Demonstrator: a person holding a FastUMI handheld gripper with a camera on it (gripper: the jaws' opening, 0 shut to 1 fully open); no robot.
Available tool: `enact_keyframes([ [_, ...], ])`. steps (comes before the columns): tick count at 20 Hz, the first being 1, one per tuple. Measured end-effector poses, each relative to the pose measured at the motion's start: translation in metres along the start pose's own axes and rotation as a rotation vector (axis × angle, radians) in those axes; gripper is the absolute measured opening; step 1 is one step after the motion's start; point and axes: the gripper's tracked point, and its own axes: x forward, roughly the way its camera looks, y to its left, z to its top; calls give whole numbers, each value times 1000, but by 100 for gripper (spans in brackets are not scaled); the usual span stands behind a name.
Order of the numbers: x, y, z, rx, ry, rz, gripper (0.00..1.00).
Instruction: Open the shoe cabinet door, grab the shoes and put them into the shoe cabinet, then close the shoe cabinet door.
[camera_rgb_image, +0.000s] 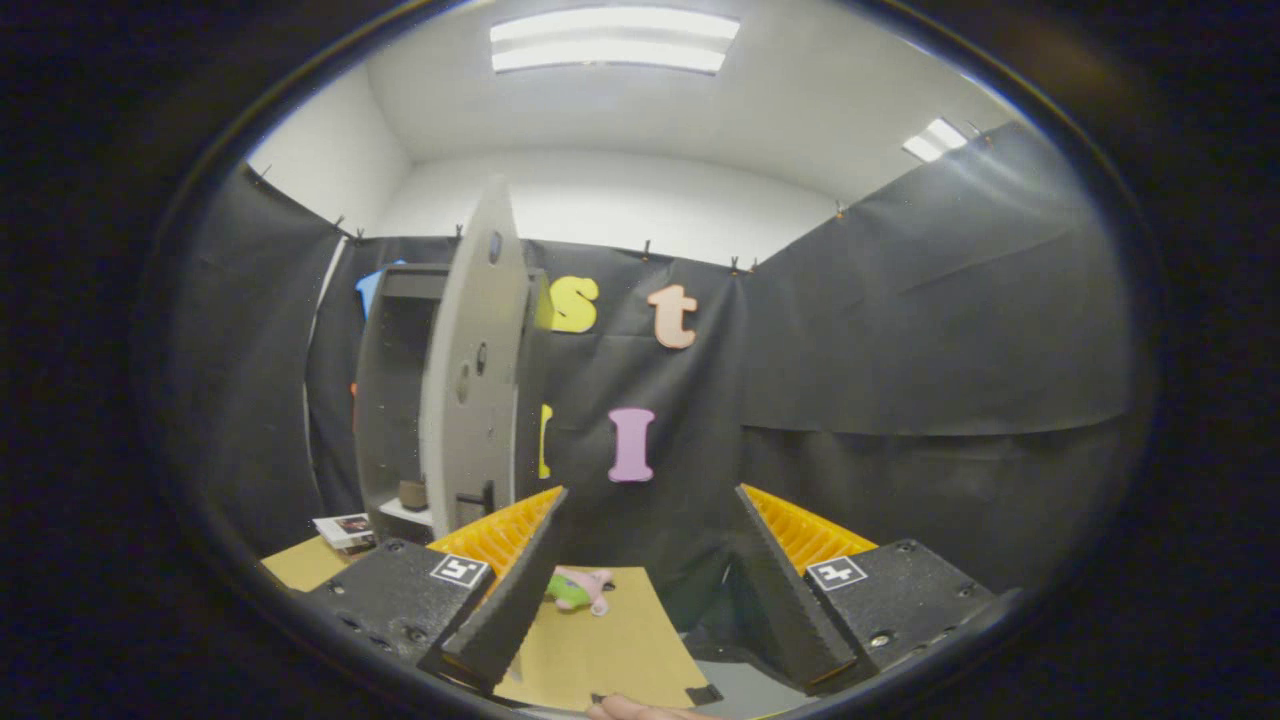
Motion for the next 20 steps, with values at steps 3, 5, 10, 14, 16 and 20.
enact_keyframes([
  [3,41,-23,-30,29,71,-8,100],
  [5,68,-28,-60,-6,149,18,100],
  [10,106,-8,-75,-12,157,92,100],
  [14,125,34,-79,-7,155,179,100],
  [16,123,60,-81,-15,158,217,100],
  [20,118,117,-81,-2,173,294,100],
])
